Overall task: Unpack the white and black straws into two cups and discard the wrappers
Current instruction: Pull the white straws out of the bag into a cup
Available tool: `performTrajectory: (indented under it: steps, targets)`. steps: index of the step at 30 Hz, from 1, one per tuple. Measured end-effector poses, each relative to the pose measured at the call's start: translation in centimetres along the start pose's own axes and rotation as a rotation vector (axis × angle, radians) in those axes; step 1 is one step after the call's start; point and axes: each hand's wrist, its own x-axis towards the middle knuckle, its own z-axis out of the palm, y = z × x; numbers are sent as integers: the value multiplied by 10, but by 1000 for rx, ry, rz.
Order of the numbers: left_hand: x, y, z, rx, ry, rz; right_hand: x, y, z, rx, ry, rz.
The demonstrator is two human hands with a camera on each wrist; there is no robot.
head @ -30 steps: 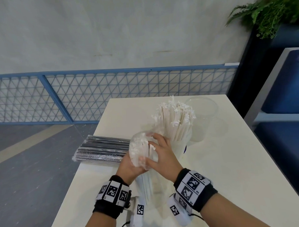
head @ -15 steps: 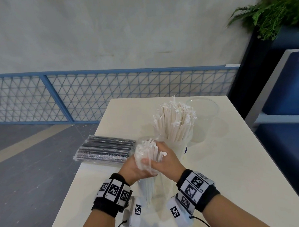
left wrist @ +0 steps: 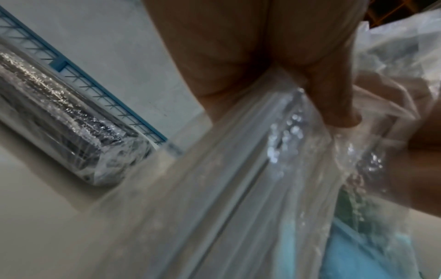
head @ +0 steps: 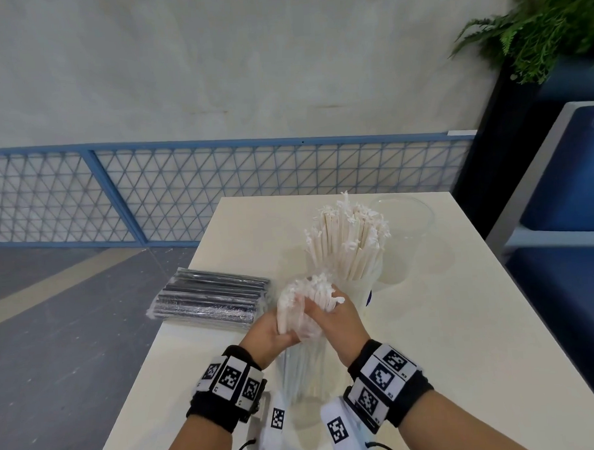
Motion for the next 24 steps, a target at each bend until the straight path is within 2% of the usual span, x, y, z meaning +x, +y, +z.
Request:
performTrajectory:
  steps: [3, 7, 9, 11, 13, 15, 19, 24]
  targets:
    - [-3, 7, 2, -8, -41, -32, 2, -5, -1, -15, -109, -42]
    - [2, 9, 7, 93, -85, -64, 2, -5, 4, -193, -173, -47]
    - [2, 9, 10, 136, -124, -20, -1, -4, 5, -224, -137, -51]
    - [3, 11, 11, 111, -103, -35, -4, -9, 9, -216, -15, -52]
    - [2, 19, 14, 104, -92, -45, -4, -15, 11, -177, 86, -56]
    - [2, 22, 16, 76, -101, -12, -1, -25, 10, -122, 126, -62]
    - [1, 16, 13, -5, -73, -58, 3, -44, 4, 169, 131, -45]
    - [-4, 6, 8, 18, -86, -50, 10, -69, -8, 356, 107, -136]
